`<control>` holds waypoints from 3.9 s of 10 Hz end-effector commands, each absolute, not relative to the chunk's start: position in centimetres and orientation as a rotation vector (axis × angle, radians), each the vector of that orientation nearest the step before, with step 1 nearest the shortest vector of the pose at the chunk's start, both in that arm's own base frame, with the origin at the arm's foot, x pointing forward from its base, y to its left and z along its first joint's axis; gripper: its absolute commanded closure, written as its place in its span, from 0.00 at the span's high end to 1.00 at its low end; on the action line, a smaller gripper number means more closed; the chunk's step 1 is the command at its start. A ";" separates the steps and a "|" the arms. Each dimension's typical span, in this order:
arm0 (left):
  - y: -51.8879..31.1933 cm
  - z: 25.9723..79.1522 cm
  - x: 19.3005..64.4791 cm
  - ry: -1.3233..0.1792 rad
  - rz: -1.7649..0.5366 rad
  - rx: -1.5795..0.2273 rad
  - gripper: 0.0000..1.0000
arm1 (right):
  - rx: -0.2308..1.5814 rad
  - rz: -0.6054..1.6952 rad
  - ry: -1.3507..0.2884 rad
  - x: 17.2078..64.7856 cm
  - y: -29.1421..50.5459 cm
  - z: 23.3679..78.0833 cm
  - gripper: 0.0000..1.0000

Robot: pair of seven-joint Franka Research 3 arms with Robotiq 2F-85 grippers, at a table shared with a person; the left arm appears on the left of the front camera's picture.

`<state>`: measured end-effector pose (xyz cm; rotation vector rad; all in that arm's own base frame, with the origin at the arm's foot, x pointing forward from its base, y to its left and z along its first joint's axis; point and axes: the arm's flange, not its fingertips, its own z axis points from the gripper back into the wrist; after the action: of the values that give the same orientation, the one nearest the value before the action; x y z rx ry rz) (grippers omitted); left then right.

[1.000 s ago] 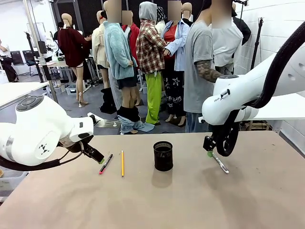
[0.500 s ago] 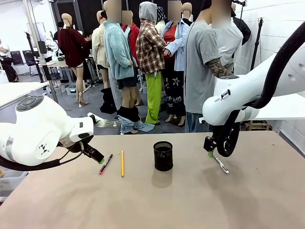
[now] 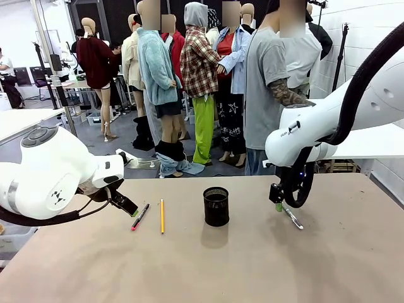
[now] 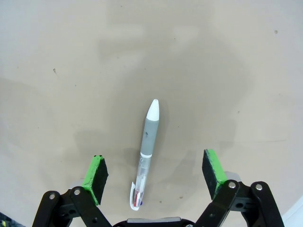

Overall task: Place the pens into the pen holder.
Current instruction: Pick up a writing instrument from the table and place it into the Pen holder.

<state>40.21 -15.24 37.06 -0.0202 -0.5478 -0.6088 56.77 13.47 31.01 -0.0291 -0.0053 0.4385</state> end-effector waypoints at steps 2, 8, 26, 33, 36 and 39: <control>-15.1 37.1 40.3 -0.549 -0.605 -0.021 1.00 | -0.061 0.441 0.038 57.9 14.2 30.3 0.71; -15.1 37.1 40.3 -0.549 -0.605 -0.021 1.00 | -0.069 0.455 0.065 57.6 14.4 30.2 0.00; -15.1 37.1 40.3 -0.549 -0.605 -0.021 1.00 | 0.818 1.556 -0.739 54.1 26.1 45.1 0.00; -15.1 37.1 40.3 -0.549 -0.605 -0.021 1.00 | 0.885 1.505 -0.572 57.2 29.6 41.5 0.00; -15.1 37.1 40.3 -0.549 -0.605 -0.021 1.00 | 0.829 1.500 -0.551 58.0 29.6 39.0 0.00; -15.1 37.1 40.3 -0.549 -0.605 -0.021 1.00 | 0.829 1.527 -0.525 57.8 28.4 37.8 0.31</control>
<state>40.21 -15.27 37.05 -0.0195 -0.5477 -0.6094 57.66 28.53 37.75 0.8426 -0.5282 1.5189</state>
